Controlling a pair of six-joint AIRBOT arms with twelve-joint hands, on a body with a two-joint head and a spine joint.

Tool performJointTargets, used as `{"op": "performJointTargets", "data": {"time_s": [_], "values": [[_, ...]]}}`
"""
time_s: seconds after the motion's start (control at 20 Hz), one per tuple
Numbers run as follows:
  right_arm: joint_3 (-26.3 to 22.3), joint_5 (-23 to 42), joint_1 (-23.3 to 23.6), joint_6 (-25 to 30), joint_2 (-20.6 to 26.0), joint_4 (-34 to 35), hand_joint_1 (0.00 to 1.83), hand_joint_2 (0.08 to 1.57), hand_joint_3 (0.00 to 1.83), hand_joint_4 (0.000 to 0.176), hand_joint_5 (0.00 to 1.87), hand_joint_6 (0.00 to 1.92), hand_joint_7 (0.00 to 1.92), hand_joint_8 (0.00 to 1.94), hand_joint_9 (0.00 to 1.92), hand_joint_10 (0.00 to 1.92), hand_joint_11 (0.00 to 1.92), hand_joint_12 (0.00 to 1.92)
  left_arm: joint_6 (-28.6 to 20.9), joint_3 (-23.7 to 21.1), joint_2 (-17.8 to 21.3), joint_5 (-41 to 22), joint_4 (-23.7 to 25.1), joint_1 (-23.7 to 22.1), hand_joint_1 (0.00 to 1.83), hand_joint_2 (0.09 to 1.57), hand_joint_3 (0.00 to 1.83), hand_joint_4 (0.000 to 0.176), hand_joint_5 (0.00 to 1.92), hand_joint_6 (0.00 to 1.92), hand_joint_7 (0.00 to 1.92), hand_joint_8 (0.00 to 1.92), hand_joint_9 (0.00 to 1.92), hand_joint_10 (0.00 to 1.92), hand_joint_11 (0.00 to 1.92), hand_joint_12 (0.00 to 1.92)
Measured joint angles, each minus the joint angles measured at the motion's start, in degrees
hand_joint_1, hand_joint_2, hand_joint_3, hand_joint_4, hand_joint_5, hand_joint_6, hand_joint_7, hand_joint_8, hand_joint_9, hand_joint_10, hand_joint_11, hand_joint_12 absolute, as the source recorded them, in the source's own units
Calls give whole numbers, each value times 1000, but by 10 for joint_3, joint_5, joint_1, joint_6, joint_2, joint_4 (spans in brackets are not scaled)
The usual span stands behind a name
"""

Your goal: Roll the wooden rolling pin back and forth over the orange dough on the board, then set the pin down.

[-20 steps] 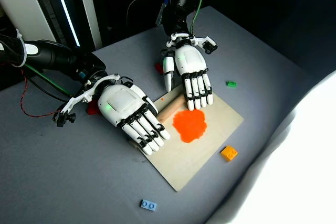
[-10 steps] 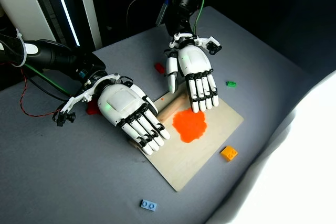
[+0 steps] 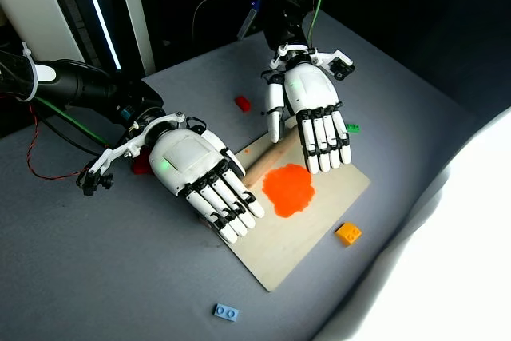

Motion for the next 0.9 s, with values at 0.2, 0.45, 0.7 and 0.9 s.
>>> {"op": "performJointTargets", "data": {"time_s": [0.2, 0.45, 0.7, 0.9], "values": [[-6, 2, 7, 2, 14, 1, 0, 1571, 66, 0, 323, 8, 361, 3, 280, 4, 0, 596, 27, 1, 25, 73, -2, -50, 0, 1552, 0, 0, 245, 3, 254, 3, 186, 6, 0, 282], [-10, -5, 22, -3, 41, 1, 0, 1571, 55, 0, 305, 0, 354, 2, 277, 4, 0, 613, 99, -5, 56, 170, -27, -129, 0, 1548, 0, 0, 240, 0, 247, 0, 175, 0, 0, 232], [-10, -28, 29, -5, 79, -1, 0, 1540, 3, 0, 349, 10, 396, 7, 306, 9, 0, 678, 206, -36, 89, 224, -128, -174, 0, 1554, 1, 0, 269, 7, 272, 3, 200, 6, 0, 285], [-10, -43, 33, -3, 103, 0, 0, 1508, 0, 0, 413, 23, 477, 17, 390, 26, 0, 807, 284, -50, 110, 260, -196, -218, 0, 1545, 0, 0, 310, 12, 320, 9, 238, 11, 0, 405]]}}
